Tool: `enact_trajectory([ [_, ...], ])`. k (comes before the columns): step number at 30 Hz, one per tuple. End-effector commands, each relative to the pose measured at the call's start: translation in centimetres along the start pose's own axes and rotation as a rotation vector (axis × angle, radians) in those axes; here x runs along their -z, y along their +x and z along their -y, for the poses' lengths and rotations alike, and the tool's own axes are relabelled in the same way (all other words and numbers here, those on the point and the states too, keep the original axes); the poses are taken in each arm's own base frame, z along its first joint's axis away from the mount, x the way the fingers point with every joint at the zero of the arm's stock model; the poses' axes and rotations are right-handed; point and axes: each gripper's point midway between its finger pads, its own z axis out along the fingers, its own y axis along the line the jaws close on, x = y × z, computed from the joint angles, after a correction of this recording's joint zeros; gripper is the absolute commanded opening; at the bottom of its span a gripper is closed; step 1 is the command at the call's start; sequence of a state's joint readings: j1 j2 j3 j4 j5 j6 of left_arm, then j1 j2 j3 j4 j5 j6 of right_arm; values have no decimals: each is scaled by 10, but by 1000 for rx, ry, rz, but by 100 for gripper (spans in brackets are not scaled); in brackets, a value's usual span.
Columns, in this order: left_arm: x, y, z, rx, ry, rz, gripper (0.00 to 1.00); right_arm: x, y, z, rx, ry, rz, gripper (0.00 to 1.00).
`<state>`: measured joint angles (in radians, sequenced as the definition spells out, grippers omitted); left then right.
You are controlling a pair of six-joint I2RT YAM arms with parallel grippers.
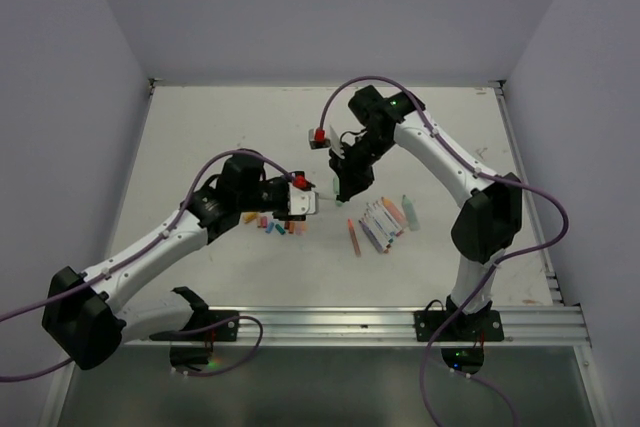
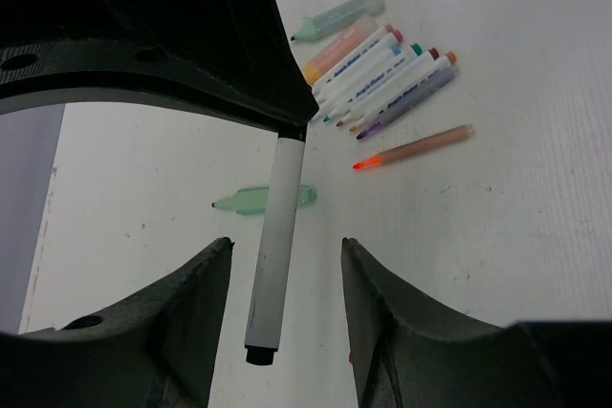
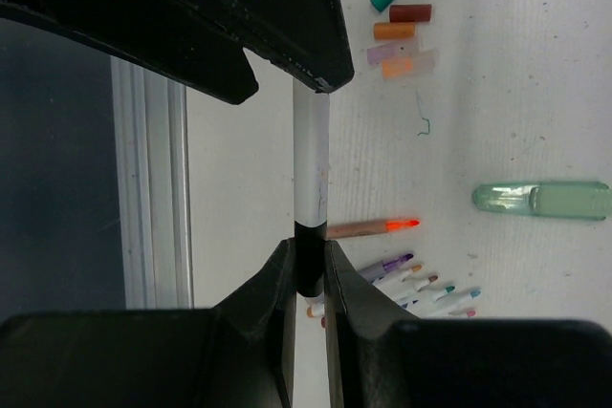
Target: Open the pen caps
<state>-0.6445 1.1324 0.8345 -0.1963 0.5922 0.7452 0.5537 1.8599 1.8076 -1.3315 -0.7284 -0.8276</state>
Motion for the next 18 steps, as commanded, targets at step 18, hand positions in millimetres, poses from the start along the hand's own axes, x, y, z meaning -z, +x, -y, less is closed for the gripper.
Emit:
enact_trajectory([
  [18,-7,6,-10,-32,-9,-101,29,4,-7,-15,3,-22,-13,0],
])
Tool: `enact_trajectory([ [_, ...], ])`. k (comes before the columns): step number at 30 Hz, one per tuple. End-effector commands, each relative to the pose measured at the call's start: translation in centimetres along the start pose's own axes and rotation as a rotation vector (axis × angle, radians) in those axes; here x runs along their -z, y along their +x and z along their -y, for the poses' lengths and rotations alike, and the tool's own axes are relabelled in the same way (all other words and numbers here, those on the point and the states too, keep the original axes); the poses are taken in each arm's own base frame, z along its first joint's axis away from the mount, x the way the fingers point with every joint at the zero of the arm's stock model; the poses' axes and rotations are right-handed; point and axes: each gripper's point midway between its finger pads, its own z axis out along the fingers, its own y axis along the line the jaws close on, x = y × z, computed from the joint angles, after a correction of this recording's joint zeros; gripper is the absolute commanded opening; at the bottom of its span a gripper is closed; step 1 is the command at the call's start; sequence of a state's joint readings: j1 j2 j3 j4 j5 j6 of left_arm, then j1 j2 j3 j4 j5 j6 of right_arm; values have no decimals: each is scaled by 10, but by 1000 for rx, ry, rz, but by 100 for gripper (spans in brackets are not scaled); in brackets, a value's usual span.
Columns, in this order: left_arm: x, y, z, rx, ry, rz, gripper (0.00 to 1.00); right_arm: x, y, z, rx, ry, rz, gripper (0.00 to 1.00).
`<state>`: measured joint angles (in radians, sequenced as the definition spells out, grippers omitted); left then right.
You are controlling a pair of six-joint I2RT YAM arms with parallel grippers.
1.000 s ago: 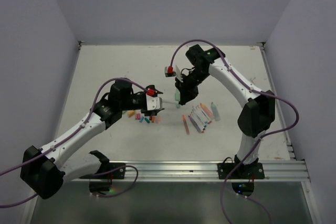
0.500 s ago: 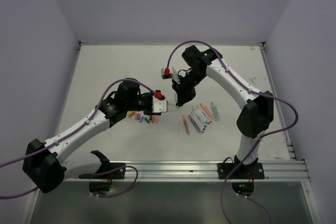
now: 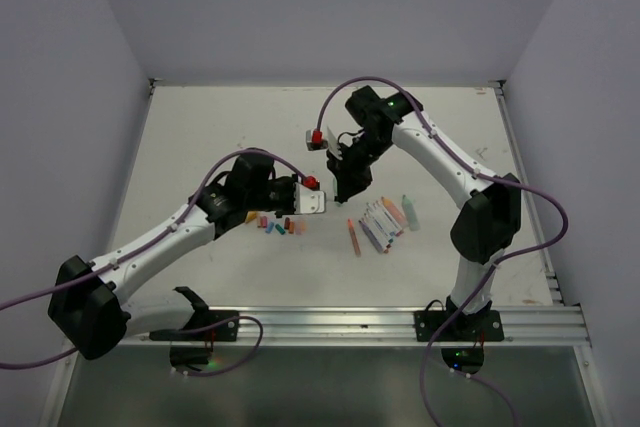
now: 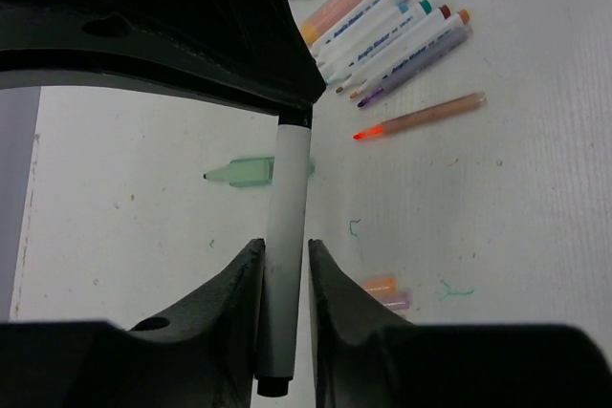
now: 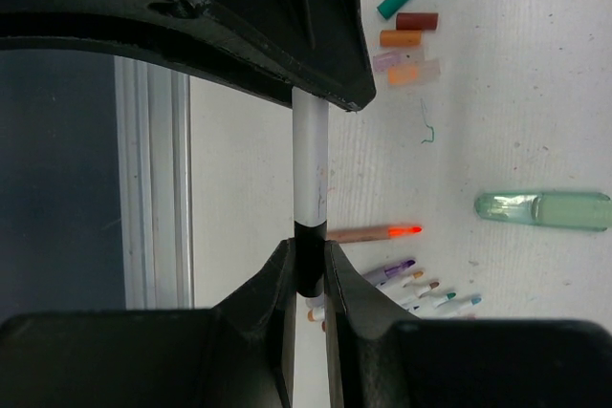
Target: Open the pen caps
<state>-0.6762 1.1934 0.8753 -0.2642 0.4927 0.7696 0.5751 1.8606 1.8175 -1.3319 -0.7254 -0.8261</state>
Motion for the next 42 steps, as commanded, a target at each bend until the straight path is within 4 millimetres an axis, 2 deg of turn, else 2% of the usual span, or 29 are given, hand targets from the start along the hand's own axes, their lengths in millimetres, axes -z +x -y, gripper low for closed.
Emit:
enact_trajectory([
  [1,3,-12,-10,-38,-19,9,25,7,-3,-10,-16,-18,-9,0],
  [2,2,-12,-9,-36,-15,9,21,7,-4,-11,-14,-18,-5,0],
  [3,3,-13,-10,-38,-17,11,13,7,-5,-11,-11,-20,-1,0],
  [6,2,-13,-8,-30,-13,11,0,9,-7,-12,0,-17,9,0],
  [8,2,-12,-6,-24,-9,12,0,10,-8,-12,6,-6,17,0],
  [10,3,-11,-4,-4,-11,13,0,14,-12,-13,0,16,30,12],
  [11,3,-11,-4,2,-18,17,0,16,-15,-8,0,44,47,18],
  [12,1,-8,-2,34,-30,23,0,18,-18,-6,-3,62,60,28],
  [13,3,-8,-4,51,-53,25,0,26,-24,-9,-21,87,93,35],
  [15,1,-5,-4,136,-94,45,0,36,-34,0,-26,140,161,50],
  [17,3,-4,-9,217,-162,60,0,55,-49,8,-63,221,265,59],
  [19,4,-10,-14,339,-235,137,0,66,-57,12,-142,276,342,64],
  [20,5,-13,-15,381,-256,167,0,78,-64,16,-118,351,406,67],
  [21,4,-15,-14,472,-281,224,0,83,-67,19,-130,390,441,69],
  [22,8,-18,-18,513,-319,254,0,76,-61,19,-226,391,475,70],
  [23,10,-20,-20,556,-339,284,0,87,-77,24,-190,435,567,71],
  [24,11,-25,-20,656,-356,345,0,101,-85,16,-185,470,639,72],
  [25,15,-26,-25,701,-393,374,0,103,-89,13,-281,463,712,73],
  [26,17,-28,-27,742,-406,405,0,97,-88,21,-290,475,776,74],
  [27,18,-33,-28,815,-411,460,0,105,-91,13,-293,481,839,74],
  [29,19,-36,-30,876,-417,509,0,92,-87,14,-369,446,937,74],
  [30,18,-40,-30,919,-405,550,0,95,-87,10,-411,441,989,74],
  [31,18,-42,-31,941,-403,568,0,80,-75,11,-447,435,990,74],
  [33,18,-46,-32,969,-389,615,0,83,-77,11,-452,453,1058,74],
  [34,18,-48,-31,976,-385,627,0,77,-68,11,-498,457,1078,74],
  [35,18,-48,-32,984,-386,637,0,83,-72,11,-492,466,1125,74],
  [40,20,-50,-35,996,-403,667,0,73,-70,9,-549,436,1205,72],
  [42,19,-50,-35,998,-401,669,0,75,-76,6,-542,417,1240,71],
])
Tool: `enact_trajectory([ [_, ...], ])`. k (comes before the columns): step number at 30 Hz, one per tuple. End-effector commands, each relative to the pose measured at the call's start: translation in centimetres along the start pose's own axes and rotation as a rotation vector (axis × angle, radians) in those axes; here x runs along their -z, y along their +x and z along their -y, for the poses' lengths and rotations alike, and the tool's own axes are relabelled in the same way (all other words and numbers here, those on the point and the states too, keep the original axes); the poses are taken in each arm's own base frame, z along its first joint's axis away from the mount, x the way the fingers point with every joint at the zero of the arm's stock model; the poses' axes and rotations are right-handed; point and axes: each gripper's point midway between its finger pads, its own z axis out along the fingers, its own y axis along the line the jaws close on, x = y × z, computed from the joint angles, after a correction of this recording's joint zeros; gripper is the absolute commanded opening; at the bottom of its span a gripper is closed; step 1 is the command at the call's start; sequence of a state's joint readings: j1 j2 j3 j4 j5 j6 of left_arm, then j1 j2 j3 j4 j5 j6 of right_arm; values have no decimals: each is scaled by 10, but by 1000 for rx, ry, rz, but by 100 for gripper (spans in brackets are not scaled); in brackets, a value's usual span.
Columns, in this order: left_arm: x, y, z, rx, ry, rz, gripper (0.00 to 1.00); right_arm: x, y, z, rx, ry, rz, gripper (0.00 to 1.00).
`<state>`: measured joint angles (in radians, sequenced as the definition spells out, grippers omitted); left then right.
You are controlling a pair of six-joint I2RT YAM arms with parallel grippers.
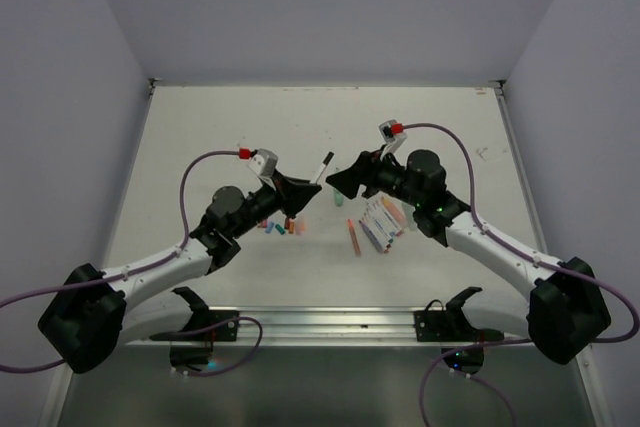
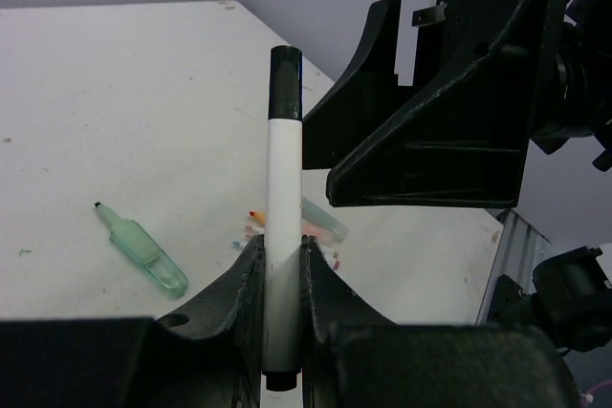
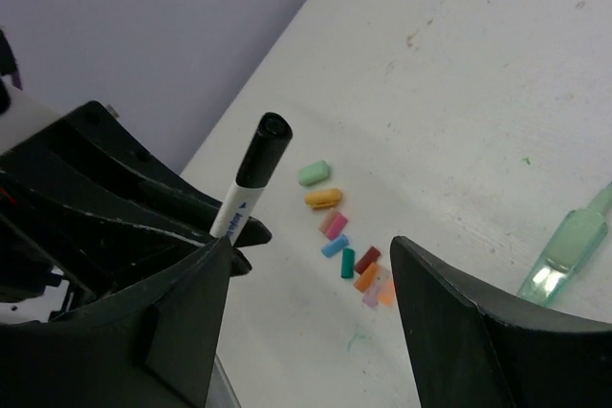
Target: Open the pen caps
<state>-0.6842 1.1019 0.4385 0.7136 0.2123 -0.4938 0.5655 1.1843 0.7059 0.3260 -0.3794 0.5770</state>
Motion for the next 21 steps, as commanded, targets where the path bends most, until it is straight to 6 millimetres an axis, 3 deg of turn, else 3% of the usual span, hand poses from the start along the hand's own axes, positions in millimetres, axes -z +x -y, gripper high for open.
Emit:
enact_trajectory([
  [1,-4,-21,10,28,30,100,0,1,-53,-40,-14,-119,235,70],
  [7,-1,-20,5,36,9,115,0,-6,-52,-52,-40,-173,238,69],
  [15,-1,-31,11,27,30,157,0,-24,-27,-60,-59,-206,166,63],
  [21,-2,-30,14,16,52,157,0,-29,-21,-65,-58,-238,155,46],
])
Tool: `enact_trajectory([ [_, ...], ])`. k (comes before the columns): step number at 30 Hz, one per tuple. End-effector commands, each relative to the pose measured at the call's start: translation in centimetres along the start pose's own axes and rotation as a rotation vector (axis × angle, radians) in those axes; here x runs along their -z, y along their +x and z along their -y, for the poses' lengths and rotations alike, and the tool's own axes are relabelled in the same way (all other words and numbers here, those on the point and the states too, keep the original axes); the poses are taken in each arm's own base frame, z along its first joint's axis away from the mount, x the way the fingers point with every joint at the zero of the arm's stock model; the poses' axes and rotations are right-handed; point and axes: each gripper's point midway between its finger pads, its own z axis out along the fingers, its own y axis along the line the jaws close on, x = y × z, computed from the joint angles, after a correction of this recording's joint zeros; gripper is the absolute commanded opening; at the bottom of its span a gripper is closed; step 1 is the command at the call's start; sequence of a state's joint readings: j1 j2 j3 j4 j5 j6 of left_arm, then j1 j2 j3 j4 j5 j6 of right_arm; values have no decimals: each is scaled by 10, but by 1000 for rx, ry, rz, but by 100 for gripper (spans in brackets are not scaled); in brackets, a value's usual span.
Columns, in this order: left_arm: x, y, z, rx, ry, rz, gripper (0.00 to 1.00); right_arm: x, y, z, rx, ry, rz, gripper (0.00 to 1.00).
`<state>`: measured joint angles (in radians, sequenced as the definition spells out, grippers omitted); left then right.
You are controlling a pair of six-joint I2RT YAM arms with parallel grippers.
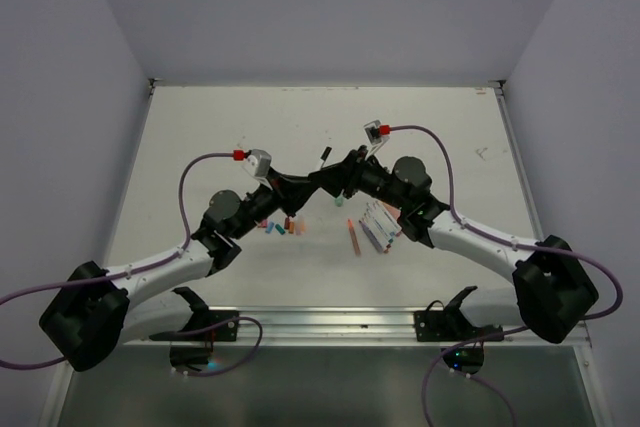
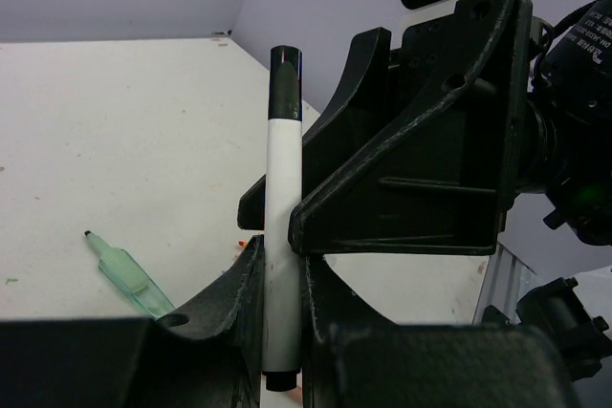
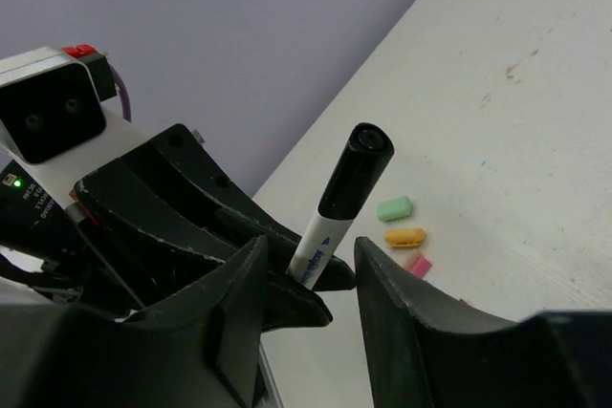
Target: Open the pen caps
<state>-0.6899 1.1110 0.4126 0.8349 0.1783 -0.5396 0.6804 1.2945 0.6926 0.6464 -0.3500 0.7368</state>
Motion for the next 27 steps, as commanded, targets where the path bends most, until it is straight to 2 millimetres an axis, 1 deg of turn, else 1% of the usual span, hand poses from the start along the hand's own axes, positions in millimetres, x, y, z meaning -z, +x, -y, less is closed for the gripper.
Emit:
enact_trajectory([
  [1,-3,-14,11,-13,48,70,0,-7,-15,-19,31,-84,58,43],
  [2,-2,-13,11,-12,51,69,0,-7,-15,-20,27,-93,55,35],
  [4,-2,-11,12,-8,53,66,0,-8,-12,-24,24,-118,53,28],
  [5,-1,-13,12,-9,51,71,0,-9,-12,-24,17,-122,51,20],
  [8,1,-13,10,-15,40,77,0,-8,-11,-26,21,-136,53,8],
  [9,1,-14,8,-18,30,79,0,-7,-11,-26,27,-136,56,0],
  [11,3,-12,6,-17,12,65,16,-4,-14,-27,67,-128,60,0],
  [12,5,-11,2,-16,-10,63,25,-3,-11,-22,79,-98,37,0],
  [13,7,-6,-3,-18,-32,44,40,-2,-11,-20,105,-75,24,0],
  [14,10,-10,-5,-25,-49,55,46,1,-16,-16,177,-40,26,0],
  [15,13,-9,-7,-30,-61,53,54,1,-23,-16,215,-20,23,0],
  [16,17,-8,-10,-36,-86,40,69,5,-12,-3,227,42,-40,0],
  [17,19,-8,-14,-41,-111,35,75,7,-13,1,294,64,-60,0],
  [18,22,-5,-23,-43,-165,11,84,10,-8,5,311,86,-112,0],
  [19,25,-11,-26,-39,-187,18,88,12,-4,9,369,87,-149,0],
  [20,27,-15,-33,-32,-230,21,92,13,2,11,384,87,-188,0],
  [21,28,-17,-36,-21,-264,-9,99,16,14,13,383,80,-267,0],
  [22,29,-25,-41,-12,-287,-3,100,18,19,16,419,73,-303,0],
  [23,29,-30,-41,-14,-283,-14,100,18,20,14,429,65,-330,0],
  [24,25,-38,-35,-13,-267,-30,98,23,35,19,413,60,-402,0],
  [25,24,-42,-41,-11,-278,-39,95,24,39,18,415,41,-427,0],
  [26,21,-46,-39,-8,-268,-46,92,25,43,17,417,28,-447,0],
  [27,16,-52,-31,-5,-236,-55,86,24,45,16,408,15,-459,0],
])
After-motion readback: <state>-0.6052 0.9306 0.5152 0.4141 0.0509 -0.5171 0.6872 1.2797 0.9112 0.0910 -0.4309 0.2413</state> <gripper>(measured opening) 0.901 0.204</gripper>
